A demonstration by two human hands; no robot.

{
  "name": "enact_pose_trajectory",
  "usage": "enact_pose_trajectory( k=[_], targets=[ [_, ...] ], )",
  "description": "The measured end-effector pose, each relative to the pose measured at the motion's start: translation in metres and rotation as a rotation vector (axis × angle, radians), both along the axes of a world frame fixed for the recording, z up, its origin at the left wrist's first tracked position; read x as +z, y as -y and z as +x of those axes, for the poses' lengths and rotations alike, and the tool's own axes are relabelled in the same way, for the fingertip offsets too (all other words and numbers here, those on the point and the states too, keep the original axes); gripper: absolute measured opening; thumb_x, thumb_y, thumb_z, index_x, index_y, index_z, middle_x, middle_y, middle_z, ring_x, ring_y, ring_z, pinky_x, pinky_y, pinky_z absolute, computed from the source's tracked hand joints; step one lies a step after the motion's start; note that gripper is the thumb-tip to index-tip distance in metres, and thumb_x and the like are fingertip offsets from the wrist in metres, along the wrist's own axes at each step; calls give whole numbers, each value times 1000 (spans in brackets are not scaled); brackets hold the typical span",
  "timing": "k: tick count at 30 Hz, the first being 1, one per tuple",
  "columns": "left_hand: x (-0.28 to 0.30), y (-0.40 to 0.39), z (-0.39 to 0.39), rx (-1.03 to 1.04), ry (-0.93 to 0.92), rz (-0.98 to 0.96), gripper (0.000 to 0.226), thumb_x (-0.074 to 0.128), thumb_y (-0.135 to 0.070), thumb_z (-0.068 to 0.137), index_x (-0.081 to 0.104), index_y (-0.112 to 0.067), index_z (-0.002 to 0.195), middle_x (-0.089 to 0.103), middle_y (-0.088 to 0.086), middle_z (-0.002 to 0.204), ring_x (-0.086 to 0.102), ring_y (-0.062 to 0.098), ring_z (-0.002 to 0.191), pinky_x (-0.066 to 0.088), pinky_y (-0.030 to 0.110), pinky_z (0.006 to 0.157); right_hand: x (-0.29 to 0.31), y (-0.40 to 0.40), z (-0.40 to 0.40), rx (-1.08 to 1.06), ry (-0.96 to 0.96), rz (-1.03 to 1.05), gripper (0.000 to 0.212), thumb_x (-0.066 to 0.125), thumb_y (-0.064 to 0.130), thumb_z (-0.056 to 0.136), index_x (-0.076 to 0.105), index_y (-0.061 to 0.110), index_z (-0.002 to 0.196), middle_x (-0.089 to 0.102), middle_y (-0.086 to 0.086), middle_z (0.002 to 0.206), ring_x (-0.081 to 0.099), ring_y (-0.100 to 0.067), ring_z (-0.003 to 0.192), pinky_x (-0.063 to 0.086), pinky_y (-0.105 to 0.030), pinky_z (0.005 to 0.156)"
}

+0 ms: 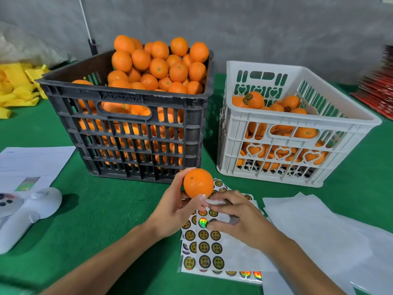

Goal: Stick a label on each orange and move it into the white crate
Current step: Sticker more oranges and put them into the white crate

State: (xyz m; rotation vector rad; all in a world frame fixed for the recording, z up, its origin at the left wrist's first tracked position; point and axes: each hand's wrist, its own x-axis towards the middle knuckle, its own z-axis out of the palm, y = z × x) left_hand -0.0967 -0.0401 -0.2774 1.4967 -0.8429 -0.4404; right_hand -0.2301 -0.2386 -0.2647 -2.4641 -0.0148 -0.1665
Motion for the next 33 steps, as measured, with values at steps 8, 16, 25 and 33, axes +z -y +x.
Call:
enact_pose_trajectory(
  k=[8,16,25,33],
  targets=[
    [-2,-1,-1,-7,34,36,75,76,-48,95,33,-38,156,59,-14,135,72,30,115,61,50,96,-3,-3,2,-58,95,111,36,75,43,86,79,24,116,62,22,126,47,3,114,46,-13,78],
    [0,-1,-2,-16,13,59,76,78,-53,92,35,-39,154,64,-6,130,73,30,111,59,52,98,-6,8,4,-66,28,288,20,74,34,91,81,30,109,65,25,124,53,-9,119,47,-37,101],
    [-2,0,0,-23,30,81,75,77,-55,92,36,-41,153,64,-5,130,72,28,112,58,52,99,-1,5,1,-1,-8,97,53,79,50,81,71,31,129,50,34,134,41,2,121,40,-11,90],
    [-2,0,-2,-40,42,93,74,76,-53,93,35,-39,153,62,-9,131,72,27,114,58,53,99,-7,5,4,-25,79,201,37,74,44,85,79,25,116,62,17,130,48,-6,113,46,-31,101]
  ],
)
